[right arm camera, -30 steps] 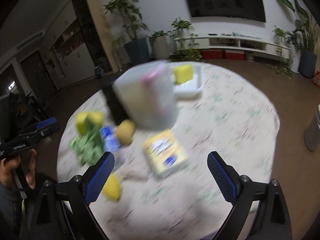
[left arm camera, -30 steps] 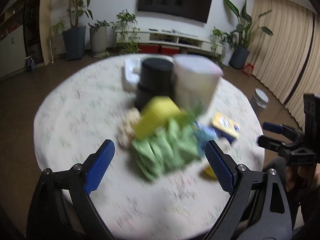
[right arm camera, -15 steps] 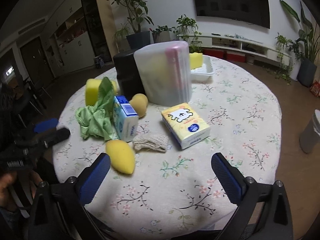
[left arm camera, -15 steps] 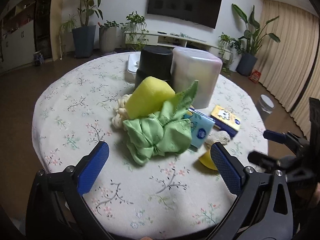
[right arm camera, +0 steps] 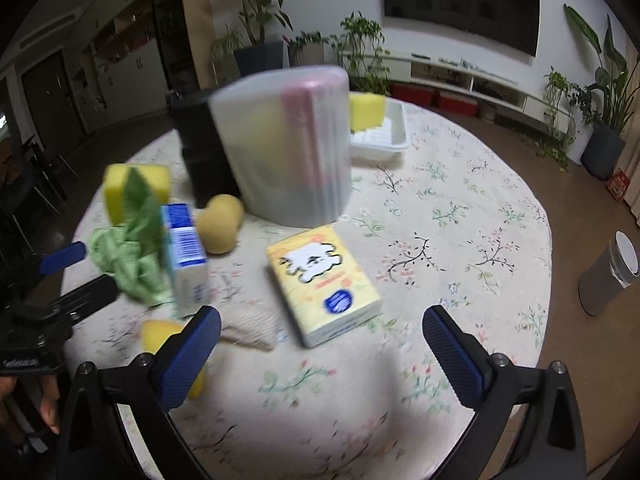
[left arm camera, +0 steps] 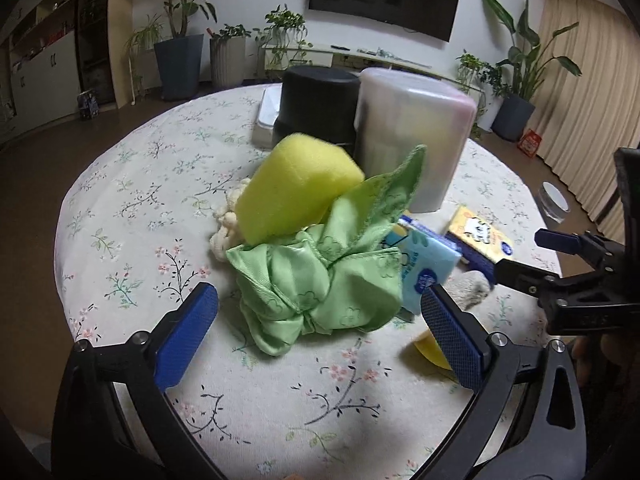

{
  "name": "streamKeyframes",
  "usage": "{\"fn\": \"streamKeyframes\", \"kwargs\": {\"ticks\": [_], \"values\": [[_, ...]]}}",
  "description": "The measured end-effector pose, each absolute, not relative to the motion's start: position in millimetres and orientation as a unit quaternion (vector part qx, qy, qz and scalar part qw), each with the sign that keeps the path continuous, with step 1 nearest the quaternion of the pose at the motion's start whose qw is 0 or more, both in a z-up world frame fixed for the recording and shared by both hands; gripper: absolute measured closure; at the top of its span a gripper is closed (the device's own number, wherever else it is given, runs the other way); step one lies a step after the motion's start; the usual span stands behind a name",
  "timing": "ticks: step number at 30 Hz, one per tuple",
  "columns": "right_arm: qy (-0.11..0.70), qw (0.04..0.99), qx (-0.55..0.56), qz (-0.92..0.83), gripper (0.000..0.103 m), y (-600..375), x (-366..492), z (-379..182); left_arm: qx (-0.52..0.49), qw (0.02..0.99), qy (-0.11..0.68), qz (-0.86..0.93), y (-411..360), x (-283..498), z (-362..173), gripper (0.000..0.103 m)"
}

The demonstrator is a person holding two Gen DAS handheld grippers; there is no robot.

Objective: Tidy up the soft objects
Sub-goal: 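Grasp the green scrunchie with the left gripper while the right grasps the yellow dog tissue pack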

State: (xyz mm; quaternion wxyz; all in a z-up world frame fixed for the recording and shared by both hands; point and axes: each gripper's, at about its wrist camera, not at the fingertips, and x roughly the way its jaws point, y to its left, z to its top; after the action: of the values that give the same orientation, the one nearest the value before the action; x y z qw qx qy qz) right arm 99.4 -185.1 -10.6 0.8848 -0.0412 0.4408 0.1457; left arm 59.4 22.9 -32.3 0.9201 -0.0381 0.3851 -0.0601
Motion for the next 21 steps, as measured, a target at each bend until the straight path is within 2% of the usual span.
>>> {"fn": "streamKeyframes", "kwargs": {"ticks": [12, 16, 21], "values": [[0.469, 0.87, -0.041, 0.145, 0.001, -189.3, 133.7, -39.0, -0.056, 0.903, 0.422, -0.049, 21.5, 86.5, -51.5, 0.0], [0.473, 0.868, -0.044, 0.146, 0.006, -189.2, 137.5, -42.7, -0.075, 0.894, 0.441, -0.04, 31.9, 89.8, -60.6, 0.0], [0.472, 0.868, -0.041, 0.149, 0.007, -191.1, 137.9, -43.4, -0.079, 0.895, 0.438, -0.033, 37.9, 90.0, -60.7, 0.0]]}}
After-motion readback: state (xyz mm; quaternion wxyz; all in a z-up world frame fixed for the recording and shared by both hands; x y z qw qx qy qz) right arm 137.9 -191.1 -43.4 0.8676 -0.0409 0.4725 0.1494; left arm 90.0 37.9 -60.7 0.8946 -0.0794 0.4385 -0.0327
